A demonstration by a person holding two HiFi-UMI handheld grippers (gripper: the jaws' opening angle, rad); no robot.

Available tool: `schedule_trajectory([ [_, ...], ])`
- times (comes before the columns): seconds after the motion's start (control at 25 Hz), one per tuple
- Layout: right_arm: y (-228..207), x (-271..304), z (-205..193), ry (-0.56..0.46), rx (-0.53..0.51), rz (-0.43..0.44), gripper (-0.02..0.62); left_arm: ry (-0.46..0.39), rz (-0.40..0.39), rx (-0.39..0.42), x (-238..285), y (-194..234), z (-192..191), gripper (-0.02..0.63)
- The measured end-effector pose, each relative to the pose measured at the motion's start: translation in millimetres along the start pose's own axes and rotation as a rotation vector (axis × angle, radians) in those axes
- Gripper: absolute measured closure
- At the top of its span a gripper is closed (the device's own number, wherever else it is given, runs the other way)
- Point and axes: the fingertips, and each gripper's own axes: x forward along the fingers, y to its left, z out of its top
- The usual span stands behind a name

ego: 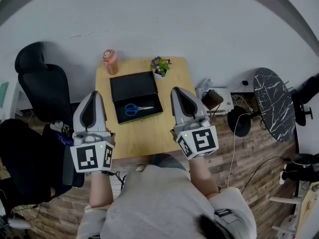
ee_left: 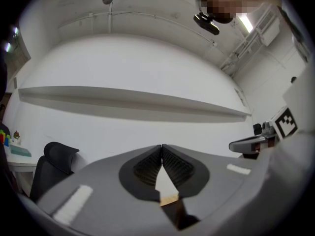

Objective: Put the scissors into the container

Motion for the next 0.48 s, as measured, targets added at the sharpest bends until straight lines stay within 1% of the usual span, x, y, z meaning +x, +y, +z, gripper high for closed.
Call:
schedule_trajectory([
  [0.48,13,-18,7,-0.018,-0.005,-0.021,0.591,-0.012,0.004,-0.002,-21,4,7,0.546],
])
